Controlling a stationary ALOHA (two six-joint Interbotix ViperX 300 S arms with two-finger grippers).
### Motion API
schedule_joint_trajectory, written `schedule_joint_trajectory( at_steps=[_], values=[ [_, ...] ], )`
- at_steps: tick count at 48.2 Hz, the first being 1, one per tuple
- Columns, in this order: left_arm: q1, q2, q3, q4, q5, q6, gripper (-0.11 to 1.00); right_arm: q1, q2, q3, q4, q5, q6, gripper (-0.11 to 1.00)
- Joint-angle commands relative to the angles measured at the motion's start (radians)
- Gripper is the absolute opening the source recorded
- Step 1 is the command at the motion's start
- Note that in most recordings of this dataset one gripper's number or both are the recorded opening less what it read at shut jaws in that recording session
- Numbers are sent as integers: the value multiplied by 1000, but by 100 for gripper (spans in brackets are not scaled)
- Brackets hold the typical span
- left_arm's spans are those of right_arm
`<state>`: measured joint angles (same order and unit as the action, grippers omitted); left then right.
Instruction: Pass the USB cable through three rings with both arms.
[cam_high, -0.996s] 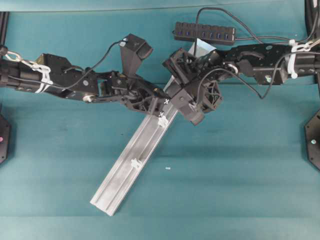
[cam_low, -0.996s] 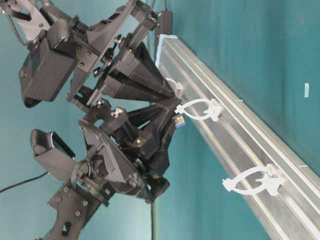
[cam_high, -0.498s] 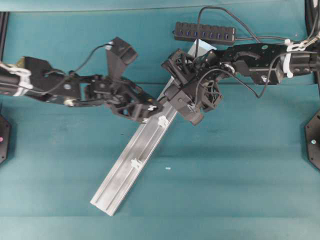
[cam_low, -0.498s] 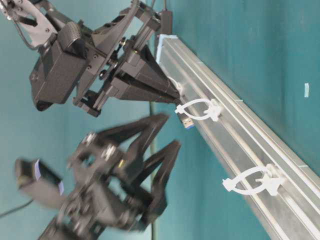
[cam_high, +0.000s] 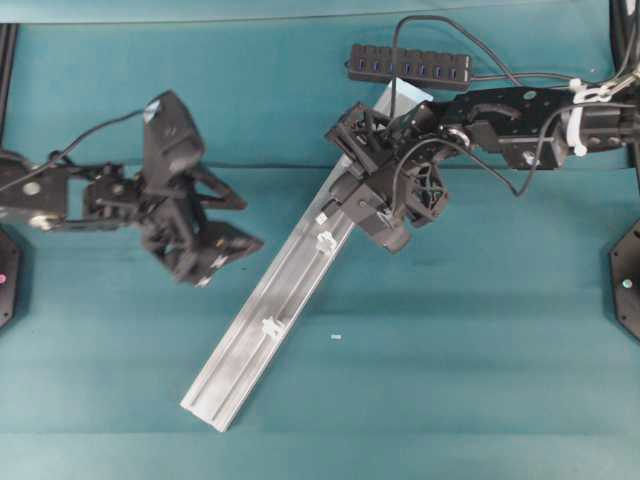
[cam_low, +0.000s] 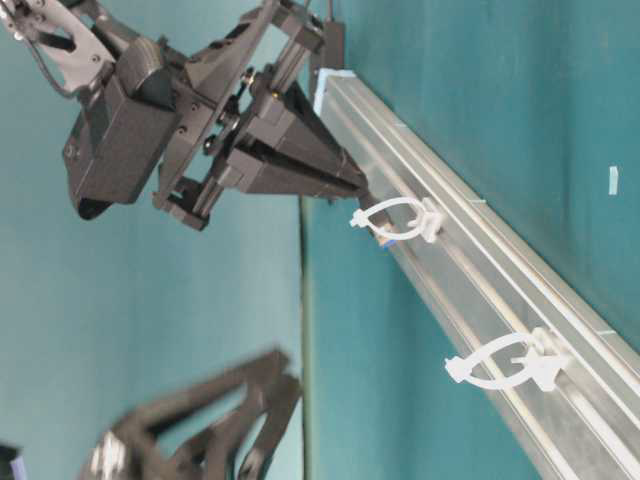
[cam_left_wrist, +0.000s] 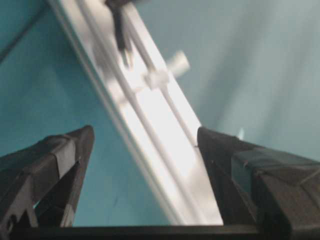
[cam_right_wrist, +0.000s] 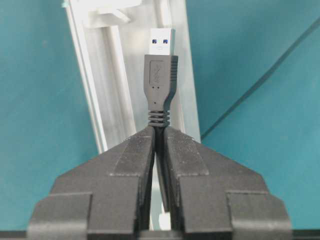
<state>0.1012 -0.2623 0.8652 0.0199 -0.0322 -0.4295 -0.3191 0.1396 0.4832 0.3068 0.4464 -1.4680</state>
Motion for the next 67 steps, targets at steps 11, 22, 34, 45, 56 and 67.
schedule_joint_trajectory(
  at_steps=[11,22,34,45,56,67],
  values=[
    [-9,-133,0,3,25,29,90,5,-25,6,-2,61,11,9],
    [-11,-163,21,3,25,38,90,11,-28,14,-2,64,9,9],
    [-12,-209,49,3,28,40,90,23,-15,6,-2,54,9,9],
    [-23,-244,72,6,28,41,89,46,2,5,-2,55,9,9],
    [-37,-250,78,3,28,41,89,64,5,-3,8,54,9,9],
    [-37,-244,78,3,28,40,89,86,12,-23,41,52,8,9]
  ],
)
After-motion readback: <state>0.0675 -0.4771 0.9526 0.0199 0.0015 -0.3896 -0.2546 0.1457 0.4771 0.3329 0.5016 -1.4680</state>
